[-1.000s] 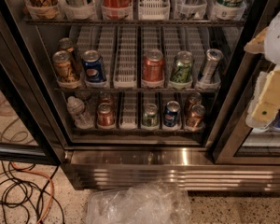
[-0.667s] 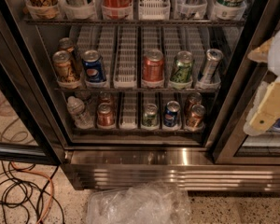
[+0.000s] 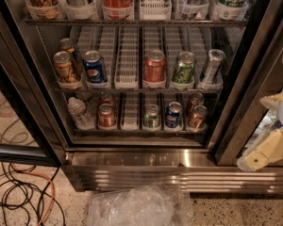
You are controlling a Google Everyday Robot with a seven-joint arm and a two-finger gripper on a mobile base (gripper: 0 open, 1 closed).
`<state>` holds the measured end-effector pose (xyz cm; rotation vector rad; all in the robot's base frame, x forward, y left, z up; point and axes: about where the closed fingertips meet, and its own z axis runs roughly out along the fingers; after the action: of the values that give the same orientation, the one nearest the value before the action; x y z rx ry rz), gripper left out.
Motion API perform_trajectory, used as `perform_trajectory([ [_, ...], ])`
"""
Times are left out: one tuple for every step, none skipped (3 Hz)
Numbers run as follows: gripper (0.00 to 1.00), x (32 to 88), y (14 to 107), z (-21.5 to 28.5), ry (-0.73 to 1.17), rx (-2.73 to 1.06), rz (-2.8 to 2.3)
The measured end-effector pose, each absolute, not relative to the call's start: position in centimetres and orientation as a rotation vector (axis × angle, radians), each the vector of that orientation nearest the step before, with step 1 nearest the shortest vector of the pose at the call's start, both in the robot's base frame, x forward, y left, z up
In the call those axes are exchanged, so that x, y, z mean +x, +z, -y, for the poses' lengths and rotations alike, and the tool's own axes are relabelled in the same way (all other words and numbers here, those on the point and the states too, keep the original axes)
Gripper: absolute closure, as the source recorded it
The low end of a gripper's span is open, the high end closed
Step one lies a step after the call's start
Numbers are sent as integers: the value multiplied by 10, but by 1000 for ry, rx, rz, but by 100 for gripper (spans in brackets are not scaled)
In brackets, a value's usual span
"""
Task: Pick pepsi can from bottom shelf of fridge
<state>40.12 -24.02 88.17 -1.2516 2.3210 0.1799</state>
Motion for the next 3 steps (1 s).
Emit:
perform_trajectory([
  [0,401,882,240,180,-1253,-2320],
  [0,395,856,240,233,-1128,-2337],
  [0,373,799,226,396,-845,-2367],
])
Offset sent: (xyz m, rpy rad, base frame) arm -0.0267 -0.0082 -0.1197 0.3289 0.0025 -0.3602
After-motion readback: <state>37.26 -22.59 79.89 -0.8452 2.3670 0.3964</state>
